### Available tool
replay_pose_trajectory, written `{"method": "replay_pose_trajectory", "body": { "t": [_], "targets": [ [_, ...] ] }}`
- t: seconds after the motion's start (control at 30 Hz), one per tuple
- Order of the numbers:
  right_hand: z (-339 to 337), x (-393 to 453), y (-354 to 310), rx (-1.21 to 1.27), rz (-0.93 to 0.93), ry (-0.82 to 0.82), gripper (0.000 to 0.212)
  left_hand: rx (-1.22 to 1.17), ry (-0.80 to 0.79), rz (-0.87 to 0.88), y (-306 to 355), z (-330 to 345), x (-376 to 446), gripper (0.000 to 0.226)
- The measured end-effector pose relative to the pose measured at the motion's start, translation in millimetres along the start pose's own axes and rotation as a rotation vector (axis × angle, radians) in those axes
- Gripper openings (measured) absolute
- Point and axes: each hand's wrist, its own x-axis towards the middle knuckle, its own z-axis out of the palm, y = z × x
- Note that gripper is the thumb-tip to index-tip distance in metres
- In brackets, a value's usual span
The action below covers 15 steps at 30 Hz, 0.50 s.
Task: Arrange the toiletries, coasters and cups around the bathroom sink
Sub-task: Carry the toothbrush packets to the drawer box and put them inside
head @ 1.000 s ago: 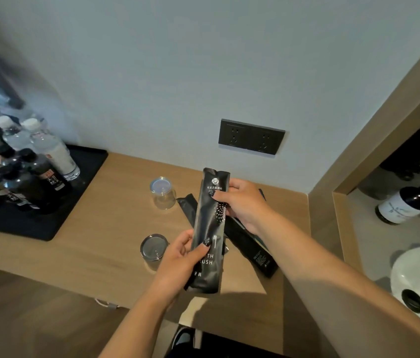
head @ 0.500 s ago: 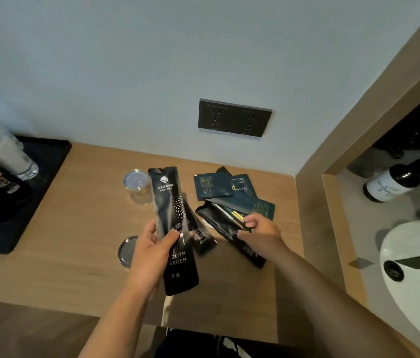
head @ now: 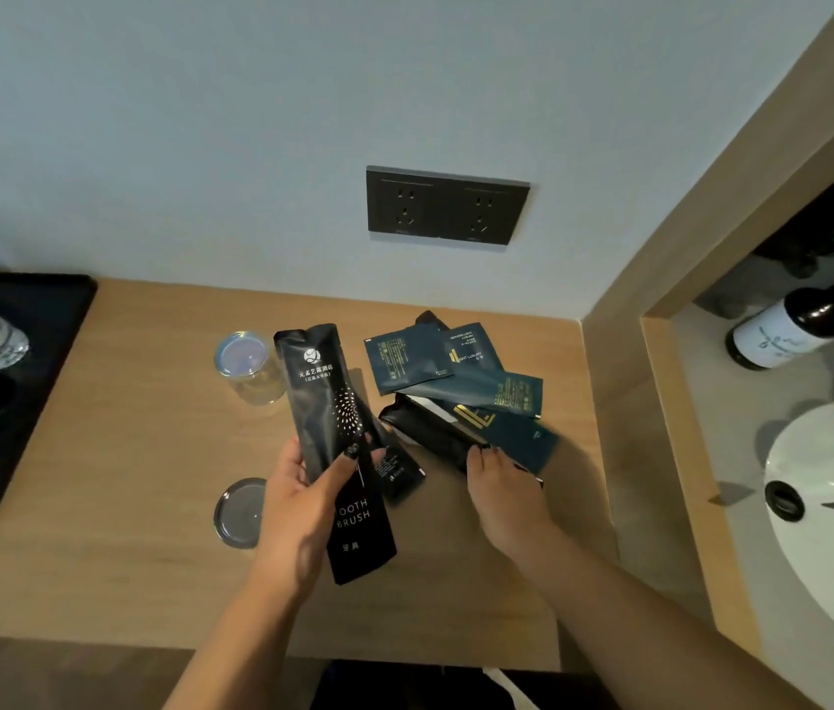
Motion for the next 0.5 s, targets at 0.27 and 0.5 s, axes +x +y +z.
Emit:
{"method": "replay_pose_trajectory", "body": {
  "t": [0.27,0.5],
  "targets": [
    [-29,3,18,0.732,0.259,0.094,0.007,0.088,0.012,0.079,4,4,-6,0.029],
    [-89,-51,12,1.410,0.162,0.099,0.021,0.259,0.094,0.203,2,18,-16,0.036]
  ]
}}
